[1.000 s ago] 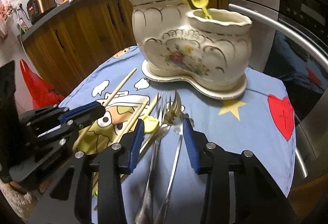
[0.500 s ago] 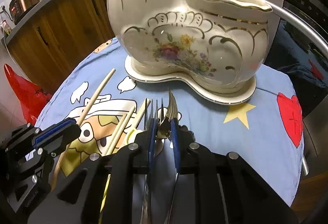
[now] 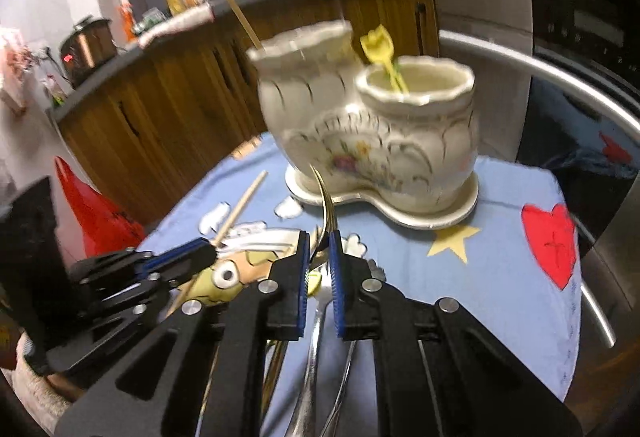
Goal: Organize utensils
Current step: 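Carry the chopstick and gold fork up and drop them into the ceramic holder, then return both tools to the utensils on the cloth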
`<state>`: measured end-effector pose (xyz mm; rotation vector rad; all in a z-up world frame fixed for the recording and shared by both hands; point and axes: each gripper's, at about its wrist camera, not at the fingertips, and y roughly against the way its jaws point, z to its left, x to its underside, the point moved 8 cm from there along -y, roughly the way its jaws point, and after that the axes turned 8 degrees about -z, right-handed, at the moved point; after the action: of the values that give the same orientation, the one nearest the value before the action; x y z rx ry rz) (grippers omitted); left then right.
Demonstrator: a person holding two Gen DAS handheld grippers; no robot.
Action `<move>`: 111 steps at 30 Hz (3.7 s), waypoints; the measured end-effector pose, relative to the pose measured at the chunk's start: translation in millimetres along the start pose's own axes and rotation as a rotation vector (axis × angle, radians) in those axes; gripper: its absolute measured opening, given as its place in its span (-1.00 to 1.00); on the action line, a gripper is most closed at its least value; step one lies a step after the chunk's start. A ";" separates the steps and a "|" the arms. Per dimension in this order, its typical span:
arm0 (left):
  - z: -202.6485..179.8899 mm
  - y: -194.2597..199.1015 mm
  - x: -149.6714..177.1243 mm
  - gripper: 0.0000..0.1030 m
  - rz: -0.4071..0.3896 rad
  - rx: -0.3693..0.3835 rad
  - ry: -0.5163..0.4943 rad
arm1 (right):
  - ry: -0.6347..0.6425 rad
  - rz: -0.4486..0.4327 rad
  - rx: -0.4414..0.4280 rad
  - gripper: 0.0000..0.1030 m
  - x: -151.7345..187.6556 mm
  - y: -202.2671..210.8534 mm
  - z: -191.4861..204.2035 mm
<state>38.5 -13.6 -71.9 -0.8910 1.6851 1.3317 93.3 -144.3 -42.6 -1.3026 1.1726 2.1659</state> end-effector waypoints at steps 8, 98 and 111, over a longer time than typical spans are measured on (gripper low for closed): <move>-3.3 8.8 -9.0 -0.88 -0.057 0.018 0.007 | 0.048 -0.163 -0.045 -0.90 -23.5 45.9 8.6; -29.7 -17.5 -219.0 0.00 -0.575 0.030 -0.091 | -0.242 -0.469 -0.047 -0.32 -145.1 -1.1 -116.3; 3.2 28.0 -175.5 0.53 -0.464 -0.071 -0.015 | -0.210 -0.438 -0.055 0.56 -120.7 38.9 -92.4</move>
<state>90.9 4.1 97.0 -1.2225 1.3172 1.0786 181.5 -227.7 56.9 -1.1856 0.6749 1.9602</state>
